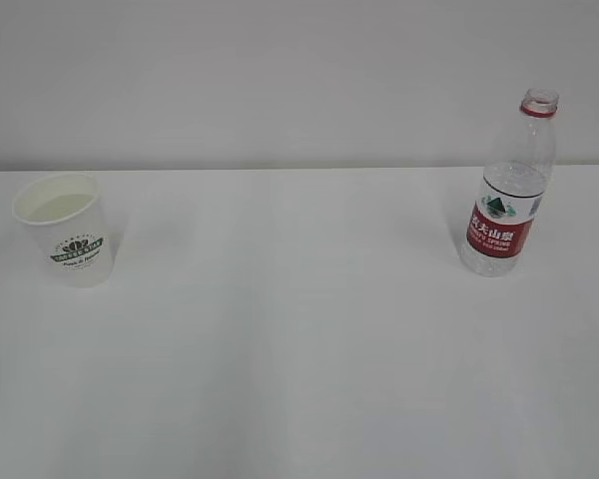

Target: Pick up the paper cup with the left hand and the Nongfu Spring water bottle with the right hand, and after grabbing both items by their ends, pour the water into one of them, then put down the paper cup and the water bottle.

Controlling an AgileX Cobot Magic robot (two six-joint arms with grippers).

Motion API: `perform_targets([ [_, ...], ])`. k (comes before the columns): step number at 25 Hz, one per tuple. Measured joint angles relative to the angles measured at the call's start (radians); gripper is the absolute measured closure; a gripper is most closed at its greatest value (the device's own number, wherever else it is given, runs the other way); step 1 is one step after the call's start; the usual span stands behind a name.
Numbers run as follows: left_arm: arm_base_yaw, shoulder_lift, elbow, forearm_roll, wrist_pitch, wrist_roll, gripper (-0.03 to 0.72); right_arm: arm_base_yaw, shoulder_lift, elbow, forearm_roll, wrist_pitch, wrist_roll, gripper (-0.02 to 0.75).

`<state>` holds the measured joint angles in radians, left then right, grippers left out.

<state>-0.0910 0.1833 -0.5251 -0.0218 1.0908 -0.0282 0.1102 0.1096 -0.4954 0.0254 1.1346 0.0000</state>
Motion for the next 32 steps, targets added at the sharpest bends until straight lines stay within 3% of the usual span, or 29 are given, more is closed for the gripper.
perform_targets([
  [12,0.0,-0.179,0.0,-0.017,0.0,0.0,0.109,0.0,-0.124,0.0,-0.002,0.006,0.0,0.15],
  [27,0.0,-0.18,0.002,-0.021,0.005,0.0,0.109,0.0,-0.124,0.0,-0.004,0.006,0.0,0.15],
  [32,0.0,-0.18,0.002,-0.021,0.005,0.0,0.064,0.0,-0.124,0.0,-0.004,0.006,0.0,0.147],
])
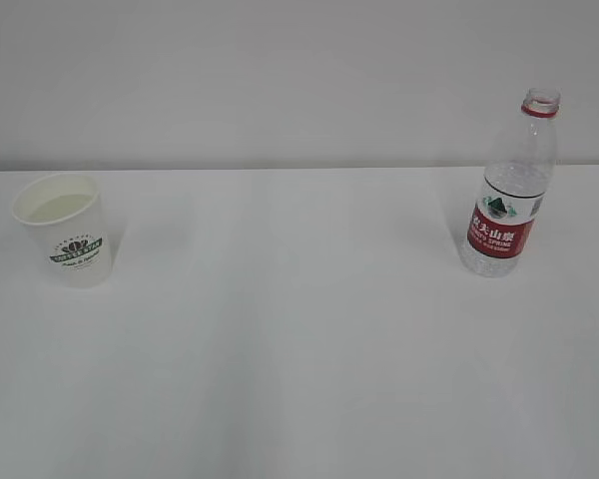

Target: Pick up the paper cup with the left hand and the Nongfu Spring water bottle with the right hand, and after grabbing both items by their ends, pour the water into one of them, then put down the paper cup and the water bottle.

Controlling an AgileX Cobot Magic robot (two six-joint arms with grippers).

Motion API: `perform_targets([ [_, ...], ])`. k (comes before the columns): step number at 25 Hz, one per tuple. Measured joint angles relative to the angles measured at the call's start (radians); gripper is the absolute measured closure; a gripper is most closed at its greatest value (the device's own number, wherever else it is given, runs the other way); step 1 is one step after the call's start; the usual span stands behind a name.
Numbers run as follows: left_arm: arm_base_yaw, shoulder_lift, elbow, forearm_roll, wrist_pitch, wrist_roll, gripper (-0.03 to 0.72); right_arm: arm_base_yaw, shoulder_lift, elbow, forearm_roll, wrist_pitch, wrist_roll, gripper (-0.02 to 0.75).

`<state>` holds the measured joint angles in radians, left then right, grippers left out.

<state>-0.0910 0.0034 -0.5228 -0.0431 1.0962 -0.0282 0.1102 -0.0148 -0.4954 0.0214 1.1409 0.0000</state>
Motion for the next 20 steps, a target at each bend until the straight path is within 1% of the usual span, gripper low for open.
perform_targets([
  [3,0.0,0.0,0.0,0.0,0.0,0.0,0.034,0.0,0.0,0.0,0.0,0.0,0.0,0.146],
  [6,0.0,0.0,0.0,0.0,0.0,0.0,0.027,0.0,0.0,0.0,0.0,0.0,0.0,0.146],
  [16,0.0,0.0,0.0,0.0,0.0,0.0,0.028,0.0,0.0,0.0,0.0,0.0,0.0,0.148],
  [20,0.0,0.0,0.0,0.0,0.0,0.0,0.043,0.0,0.0,0.0,0.0,0.0,0.0,0.148],
])
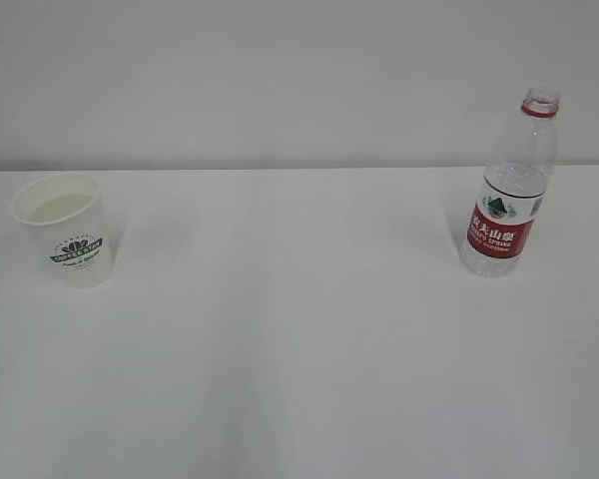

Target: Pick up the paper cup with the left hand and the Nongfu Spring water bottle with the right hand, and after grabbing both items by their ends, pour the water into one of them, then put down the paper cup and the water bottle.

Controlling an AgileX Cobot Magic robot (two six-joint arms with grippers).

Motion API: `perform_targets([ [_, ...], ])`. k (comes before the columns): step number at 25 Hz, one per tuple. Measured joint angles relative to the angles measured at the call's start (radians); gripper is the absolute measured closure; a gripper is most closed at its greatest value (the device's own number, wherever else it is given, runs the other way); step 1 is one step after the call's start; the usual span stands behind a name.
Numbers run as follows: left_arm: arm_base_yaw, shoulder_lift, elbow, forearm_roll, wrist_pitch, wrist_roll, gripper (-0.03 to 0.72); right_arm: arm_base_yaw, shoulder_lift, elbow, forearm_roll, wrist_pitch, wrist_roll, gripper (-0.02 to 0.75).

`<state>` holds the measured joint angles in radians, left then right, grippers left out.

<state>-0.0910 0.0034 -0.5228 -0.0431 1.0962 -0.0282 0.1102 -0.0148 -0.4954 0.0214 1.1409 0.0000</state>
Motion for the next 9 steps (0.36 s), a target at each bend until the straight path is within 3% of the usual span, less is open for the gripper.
perform_targets([
  [9,0.0,0.0,0.0,0.0,0.0,0.0,0.057,0.0,0.0,0.0,0.0,0.0,0.0,0.148],
])
